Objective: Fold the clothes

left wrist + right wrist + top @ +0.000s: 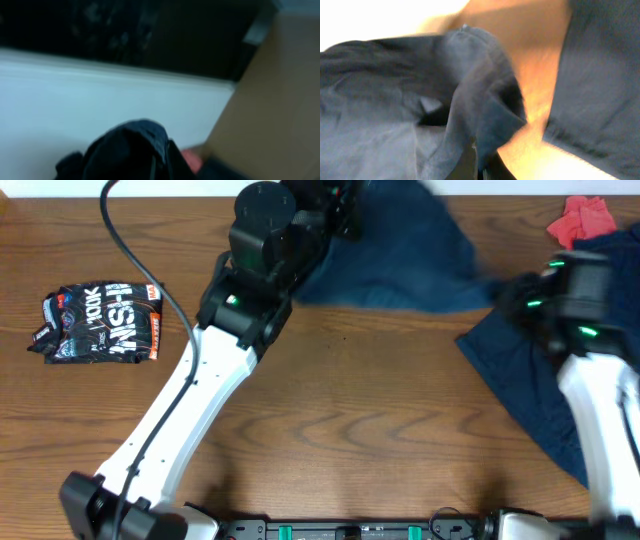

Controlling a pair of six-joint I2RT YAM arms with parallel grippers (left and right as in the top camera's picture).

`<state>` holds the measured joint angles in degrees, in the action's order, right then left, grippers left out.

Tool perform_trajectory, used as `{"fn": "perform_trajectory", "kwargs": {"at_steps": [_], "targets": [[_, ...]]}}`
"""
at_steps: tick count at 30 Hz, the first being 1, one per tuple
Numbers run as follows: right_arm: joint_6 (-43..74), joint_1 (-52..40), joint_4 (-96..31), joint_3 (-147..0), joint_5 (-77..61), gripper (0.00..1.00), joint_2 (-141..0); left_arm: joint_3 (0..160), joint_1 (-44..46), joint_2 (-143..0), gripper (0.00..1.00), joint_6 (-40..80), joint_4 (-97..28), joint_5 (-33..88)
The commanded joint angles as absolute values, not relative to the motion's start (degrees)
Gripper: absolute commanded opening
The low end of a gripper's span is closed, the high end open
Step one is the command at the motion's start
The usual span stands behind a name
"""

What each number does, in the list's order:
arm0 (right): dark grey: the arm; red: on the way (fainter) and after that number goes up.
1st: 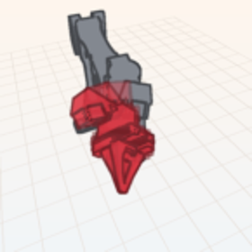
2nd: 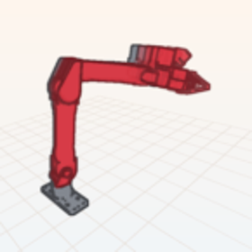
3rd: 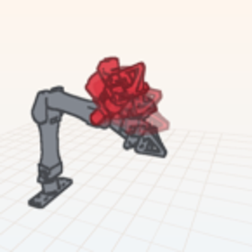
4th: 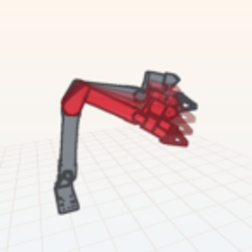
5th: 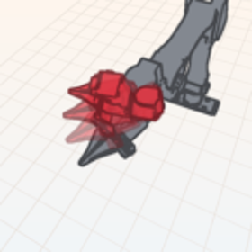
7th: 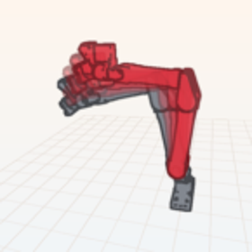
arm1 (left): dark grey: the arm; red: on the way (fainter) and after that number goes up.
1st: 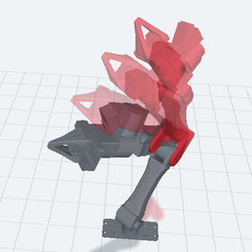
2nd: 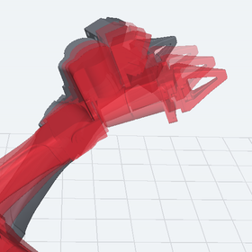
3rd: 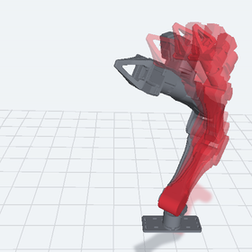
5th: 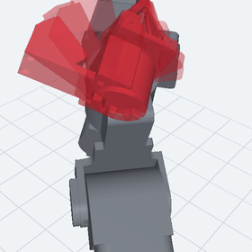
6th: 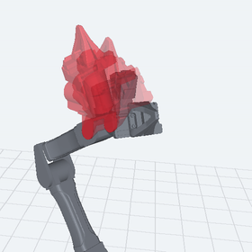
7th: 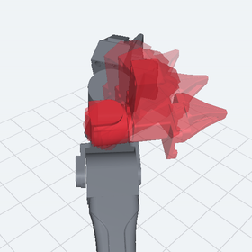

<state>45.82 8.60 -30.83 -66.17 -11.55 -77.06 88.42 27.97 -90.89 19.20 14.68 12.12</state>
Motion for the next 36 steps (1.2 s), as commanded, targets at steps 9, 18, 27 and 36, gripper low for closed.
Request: {"fn": "perform_trajectory", "kwargs": {"at_steps": [9,18,27,36], "targets": [[38.1,14.3,-48.2,-69.7,-3.3,0.01,-67.3,90.1,22.7,-90.1,0.06,19.7,-16.9,16.0],[33.7,14.2,-61.6,-63.5,0.4,0.01,-73.6,89.2,22.0,-100.6,0.27,12.5,-45.2,12.4],[31.5,14.2,-61.7,-57.2,0.6,0.01,-74.9,89.2,18.5,-104.0,0.73,16.8,-67.7,10.7],[29.6,14.2,-60.8,-57.2,0.6,0.01,-74.9,86.0,24.0,-103.7,0.73,18.9,-78.2,14.5]]}}
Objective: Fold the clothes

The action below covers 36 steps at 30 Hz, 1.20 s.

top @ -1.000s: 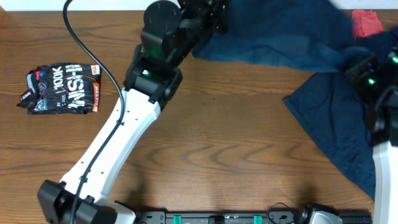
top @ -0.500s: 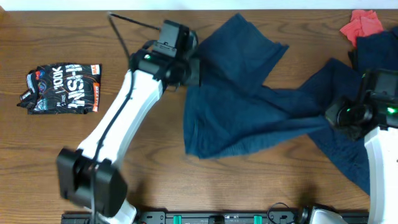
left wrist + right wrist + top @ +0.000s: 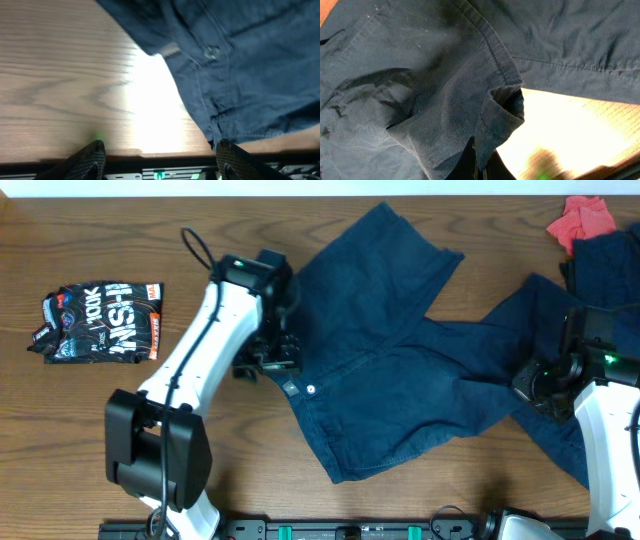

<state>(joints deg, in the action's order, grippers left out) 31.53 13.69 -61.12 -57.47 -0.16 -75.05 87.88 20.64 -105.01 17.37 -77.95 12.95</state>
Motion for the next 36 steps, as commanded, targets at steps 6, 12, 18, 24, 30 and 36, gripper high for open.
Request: {"fn": "perform_trajectory", "kwargs": {"at_steps": [6,12,18,24,30,36], "targets": [[29.0,14.2,-60.5,-57.2,0.6,0.02,-74.9,78.7,32.1,-100.6,0.75,28.0,-71.6,14.5],[28.4,14.2,-60.2,-57.2,0.6,0.02,-74.9,66.3,38.1,-97.7,0.77,33.2,-60.5,17.0],[28.1,14.2,-60.2,-57.2,-1.5,0.01,-74.9,57.1,37.8,-97.9,0.77,31.7,-45.5,24.2],[25.6,12.1,-60.1,-57.2,-3.2,0.01,-74.9,56.3,33.1,-98.5,0.77,30.2,-43.6,25.3],[25.6,11.5,-60.1,-57.2,-3.2,0.01,-74.9,56.3,27.2,-103.0,0.77,25.5,-40.3,32.0],[25.6,11.5,-60.4,-57.2,-3.2,0.01,-74.9,56.8,18.5,-110.5,0.76,25.3,-38.2,32.1]]}}
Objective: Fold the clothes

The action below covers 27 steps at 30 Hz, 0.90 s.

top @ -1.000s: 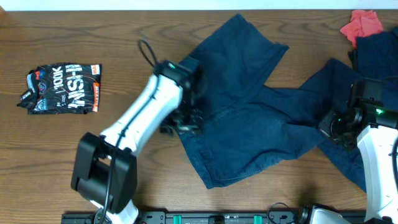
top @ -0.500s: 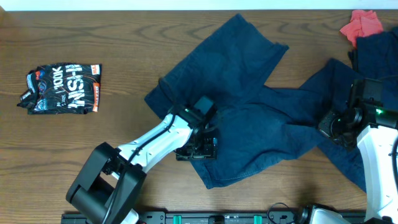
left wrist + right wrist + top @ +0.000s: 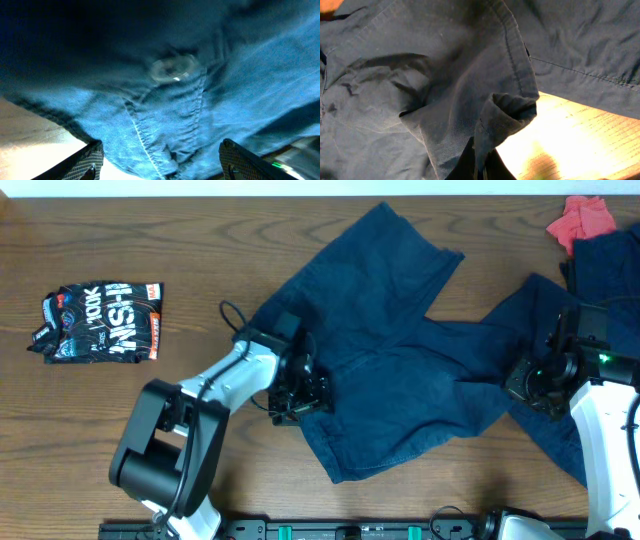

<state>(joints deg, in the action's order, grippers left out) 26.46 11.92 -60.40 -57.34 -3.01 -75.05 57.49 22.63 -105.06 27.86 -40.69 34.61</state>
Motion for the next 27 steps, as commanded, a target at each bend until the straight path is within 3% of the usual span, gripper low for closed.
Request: {"fn": "perform_trajectory", "kwargs": {"at_steps": [1,8,12,16,22,27], "targets": [[25.6,11.5,-60.3,-57.2,-3.3,0.01,-74.9,57.3,16.3,-111.3,0.76,25.3,-37.3,32.1],[25.6,11.2,-58.9,-57.2,-3.5,0.03,-74.9,64.4,2.2,-111.8,0.7,25.3,-27.9,32.2],[25.6,11.2,-58.9,-57.2,-3.5,0.03,-74.9,71.1,-2.6,-111.8,0.7,25.0,-28.8,32.2],[25.6,11.2,-59.0,-57.2,-3.2,0.04,-74.9,77.2,-4.5,-111.3,0.75,21.6,-40.3,33.0],[25.6,11.2,-58.1,-57.2,-3.3,0.05,-74.9,78.5,-1.9,-107.6,0.81,12.9,-67.0,34.5],[25.6,11.2,-57.2,-57.2,-3.2,0.06,-74.9,73.6,5.8,-103.0,0.84,11.9,-69.9,34.5]]}}
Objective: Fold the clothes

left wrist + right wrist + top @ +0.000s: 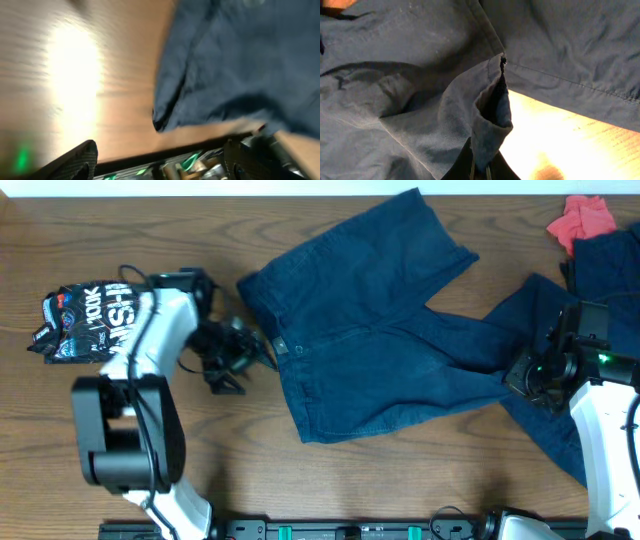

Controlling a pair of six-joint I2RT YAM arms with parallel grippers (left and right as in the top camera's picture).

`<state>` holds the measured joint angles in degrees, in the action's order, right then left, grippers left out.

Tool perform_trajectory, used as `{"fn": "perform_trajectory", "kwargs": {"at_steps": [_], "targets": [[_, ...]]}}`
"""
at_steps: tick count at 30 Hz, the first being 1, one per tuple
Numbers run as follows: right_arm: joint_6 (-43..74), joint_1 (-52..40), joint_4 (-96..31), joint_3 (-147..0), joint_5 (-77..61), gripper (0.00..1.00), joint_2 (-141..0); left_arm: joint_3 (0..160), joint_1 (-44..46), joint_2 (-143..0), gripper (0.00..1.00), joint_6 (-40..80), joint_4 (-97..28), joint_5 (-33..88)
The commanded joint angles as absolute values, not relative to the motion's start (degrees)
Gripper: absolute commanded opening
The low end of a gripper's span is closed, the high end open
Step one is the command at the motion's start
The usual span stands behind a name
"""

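Note:
Dark blue shorts [380, 330] lie spread across the middle of the wooden table, waistband to the left, legs to the far side and the right. My left gripper [250, 358] stands open just left of the waistband's end, with nothing in it. In the blurred left wrist view the left gripper [159, 150] is over bare wood, with the shorts [235, 65] beyond it. My right gripper [522, 375] is shut on a pinched fold of the shorts' right leg hem. The right wrist view shows that fold [490, 110] rising from the shut right gripper [480, 172].
A black snack bag [100, 320] lies at the left. A red cloth [585, 218] sits at the far right corner. Another dark blue garment [545, 430] lies under and around my right arm. Bare table [400, 480] shows along the near edge.
My left gripper has moved from over the waistband to the left of the shorts, still open. The shorts now lie further left and flatter. The right gripper keeps its hold.
First both grippers held the shorts up at the far side. Then the shorts lay crumpled on the table, left gripper open by the waistband, right still holding a hem. The left then sat over the waistband button. Now the shorts are spread flatter.

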<state>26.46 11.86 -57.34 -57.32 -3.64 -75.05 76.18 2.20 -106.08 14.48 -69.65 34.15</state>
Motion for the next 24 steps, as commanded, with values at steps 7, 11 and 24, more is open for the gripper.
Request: {"fn": "perform_trajectory", "kwargs": {"at_steps": [7,11,24], "targets": [[25.3,11.2,-57.3,-57.2,-3.2,0.06,-74.9,57.5,16.4,-94.1,0.84,31.6,-54.6,34.4],[25.0,11.2,-57.3,-57.2,-3.2,0.08,-74.9,46.2,22.9,-87.4,0.84,48.8,-39.9,29.4],[25.0,11.2,-57.6,-57.2,-3.2,0.09,-74.9,35.7,41.1,-85.3,0.8,75.2,-19.5,13.8]]}}
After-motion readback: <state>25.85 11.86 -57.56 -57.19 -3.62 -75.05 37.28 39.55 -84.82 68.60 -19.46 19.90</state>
